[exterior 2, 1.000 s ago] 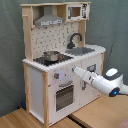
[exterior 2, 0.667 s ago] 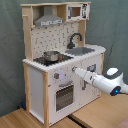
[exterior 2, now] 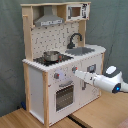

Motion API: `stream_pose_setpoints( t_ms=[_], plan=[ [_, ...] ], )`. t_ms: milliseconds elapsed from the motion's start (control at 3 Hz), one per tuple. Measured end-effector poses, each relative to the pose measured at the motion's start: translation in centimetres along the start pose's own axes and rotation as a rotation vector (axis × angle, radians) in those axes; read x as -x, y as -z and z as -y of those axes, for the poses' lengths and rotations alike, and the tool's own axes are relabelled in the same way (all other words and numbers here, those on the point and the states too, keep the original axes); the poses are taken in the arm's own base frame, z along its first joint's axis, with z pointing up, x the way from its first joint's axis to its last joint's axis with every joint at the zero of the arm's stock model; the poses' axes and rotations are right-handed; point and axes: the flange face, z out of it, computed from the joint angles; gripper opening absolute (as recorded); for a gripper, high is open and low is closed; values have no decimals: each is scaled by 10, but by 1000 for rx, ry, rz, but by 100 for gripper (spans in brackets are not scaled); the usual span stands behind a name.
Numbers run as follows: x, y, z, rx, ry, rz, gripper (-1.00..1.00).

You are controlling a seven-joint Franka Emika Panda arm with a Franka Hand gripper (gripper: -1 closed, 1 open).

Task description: Play with the kitchen

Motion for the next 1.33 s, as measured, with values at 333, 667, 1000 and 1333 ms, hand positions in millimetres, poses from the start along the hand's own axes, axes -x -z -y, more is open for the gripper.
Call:
stream_pose_setpoints(
  t_ms=[333,667,1000,1333],
  plan=[
    [9,-19,6,-29,41,-11,100],
    [23,-36,8,-53,40,-27,100],
    [42,-47,17,-87,30,-42,100],
    [49,-57,20,-108,17,-77,100]
  ],
)
